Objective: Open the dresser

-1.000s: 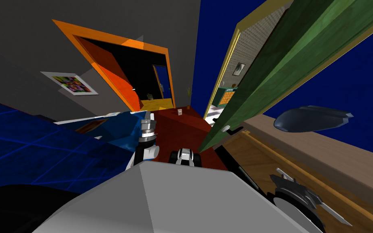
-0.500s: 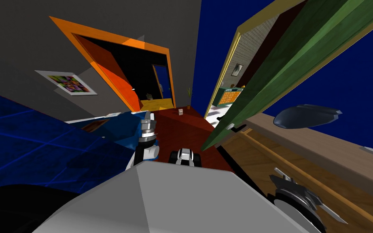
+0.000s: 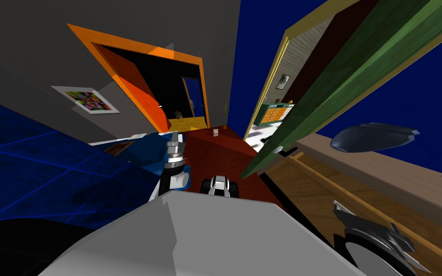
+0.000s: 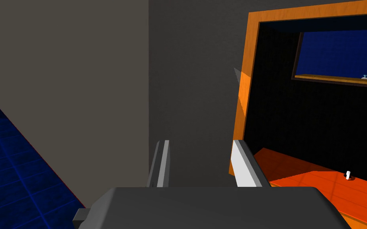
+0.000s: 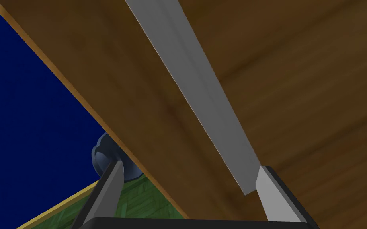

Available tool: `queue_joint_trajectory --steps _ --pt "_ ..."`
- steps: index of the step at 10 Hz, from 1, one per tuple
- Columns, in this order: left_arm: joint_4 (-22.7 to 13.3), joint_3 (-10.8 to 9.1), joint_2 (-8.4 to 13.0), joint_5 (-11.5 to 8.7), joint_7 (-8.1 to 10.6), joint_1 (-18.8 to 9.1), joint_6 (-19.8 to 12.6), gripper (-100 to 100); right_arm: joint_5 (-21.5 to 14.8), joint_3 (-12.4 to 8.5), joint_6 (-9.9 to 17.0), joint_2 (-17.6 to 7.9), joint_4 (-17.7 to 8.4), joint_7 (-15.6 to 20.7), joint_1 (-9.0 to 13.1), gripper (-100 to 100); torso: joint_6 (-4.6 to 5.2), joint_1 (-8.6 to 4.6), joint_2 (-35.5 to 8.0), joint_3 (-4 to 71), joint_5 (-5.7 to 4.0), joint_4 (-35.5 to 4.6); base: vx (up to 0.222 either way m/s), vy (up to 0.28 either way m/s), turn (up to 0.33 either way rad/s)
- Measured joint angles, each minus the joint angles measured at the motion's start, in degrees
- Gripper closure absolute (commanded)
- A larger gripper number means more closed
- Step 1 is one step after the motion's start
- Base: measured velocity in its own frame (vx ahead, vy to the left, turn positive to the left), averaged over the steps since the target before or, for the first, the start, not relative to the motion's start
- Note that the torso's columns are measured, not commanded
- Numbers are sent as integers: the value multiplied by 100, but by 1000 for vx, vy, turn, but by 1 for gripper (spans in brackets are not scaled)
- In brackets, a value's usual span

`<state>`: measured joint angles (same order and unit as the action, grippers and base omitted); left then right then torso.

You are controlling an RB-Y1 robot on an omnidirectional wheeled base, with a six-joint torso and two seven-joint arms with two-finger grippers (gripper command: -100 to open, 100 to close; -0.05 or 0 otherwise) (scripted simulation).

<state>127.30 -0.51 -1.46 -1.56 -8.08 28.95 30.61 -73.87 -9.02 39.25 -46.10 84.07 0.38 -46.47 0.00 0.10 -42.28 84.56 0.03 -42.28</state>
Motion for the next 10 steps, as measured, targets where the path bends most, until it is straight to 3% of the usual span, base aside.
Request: queue_joint_trajectory --steps 4,5,10 --pt "0 0 0 0 0 0 0 0 363 -313 -258 -370 -38 21 -139 -100 0 -15 0 1 -5 0 -9 63 11" --pt "0 -1 1 0 0 0 0 0 363 -322 -280 -382 -53 -2 -139 0 1 -24 2 1 -8 1 -1 7 -1" --pt "0 -1 1 0 0 0 0 0 363 -321 -278 -380 -51 0 -139 0 0 -9 0 0 -3 0 0 0 0"
